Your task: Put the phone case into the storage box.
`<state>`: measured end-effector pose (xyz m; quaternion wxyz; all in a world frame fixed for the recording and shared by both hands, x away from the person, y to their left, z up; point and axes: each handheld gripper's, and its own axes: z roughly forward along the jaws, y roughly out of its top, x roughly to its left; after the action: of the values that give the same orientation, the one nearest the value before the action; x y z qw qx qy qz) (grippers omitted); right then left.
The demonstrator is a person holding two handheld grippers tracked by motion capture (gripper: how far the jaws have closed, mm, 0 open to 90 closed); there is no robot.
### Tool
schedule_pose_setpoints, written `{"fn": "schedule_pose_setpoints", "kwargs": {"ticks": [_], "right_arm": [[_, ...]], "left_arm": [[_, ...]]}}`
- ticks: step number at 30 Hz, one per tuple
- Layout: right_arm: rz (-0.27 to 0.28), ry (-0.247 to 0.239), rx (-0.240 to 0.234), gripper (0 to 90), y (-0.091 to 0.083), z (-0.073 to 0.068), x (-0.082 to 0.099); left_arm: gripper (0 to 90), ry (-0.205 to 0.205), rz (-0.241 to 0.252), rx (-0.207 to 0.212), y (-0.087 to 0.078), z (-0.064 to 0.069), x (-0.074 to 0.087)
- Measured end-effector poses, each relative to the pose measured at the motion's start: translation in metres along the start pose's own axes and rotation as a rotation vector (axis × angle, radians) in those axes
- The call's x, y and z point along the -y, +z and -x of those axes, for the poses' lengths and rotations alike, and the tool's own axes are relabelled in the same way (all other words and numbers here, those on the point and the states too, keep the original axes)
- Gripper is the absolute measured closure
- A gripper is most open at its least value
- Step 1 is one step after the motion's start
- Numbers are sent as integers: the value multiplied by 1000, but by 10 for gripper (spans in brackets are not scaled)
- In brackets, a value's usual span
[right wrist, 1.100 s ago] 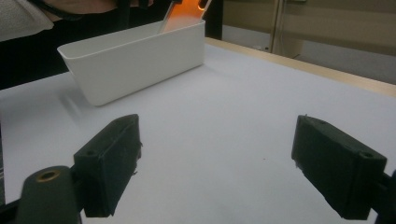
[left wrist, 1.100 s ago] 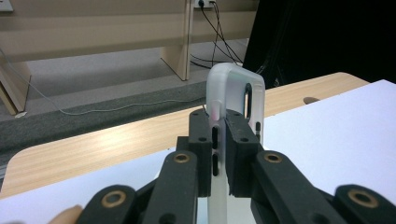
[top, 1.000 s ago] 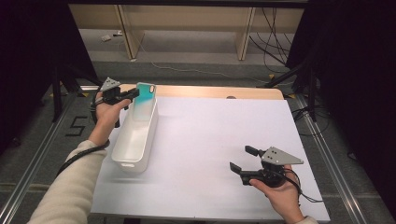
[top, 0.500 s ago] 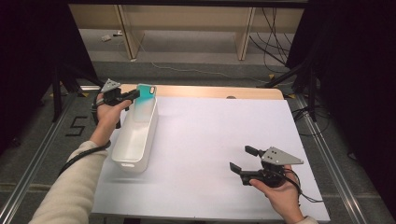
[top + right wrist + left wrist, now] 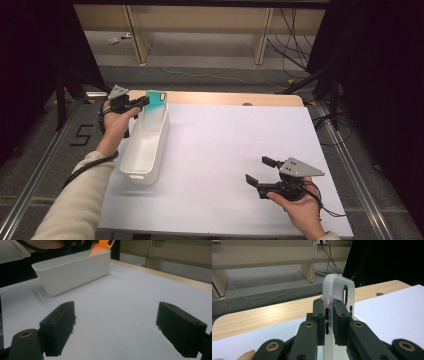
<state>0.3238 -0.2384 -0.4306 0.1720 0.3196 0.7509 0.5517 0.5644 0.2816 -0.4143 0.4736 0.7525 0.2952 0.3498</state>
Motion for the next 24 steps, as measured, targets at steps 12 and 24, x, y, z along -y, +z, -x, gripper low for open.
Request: {"fn": "schedule_pose_setpoints", "kwargs": {"ticks": [12, 24], "right_arm": [[-33, -12, 14, 169, -2, 0, -1], [-2, -9, 1, 169, 1, 0, 1]], "left_arm": [[811, 11, -22, -3, -1, -1, 1], [801, 24, -43, -5, 1, -1, 3]]}}
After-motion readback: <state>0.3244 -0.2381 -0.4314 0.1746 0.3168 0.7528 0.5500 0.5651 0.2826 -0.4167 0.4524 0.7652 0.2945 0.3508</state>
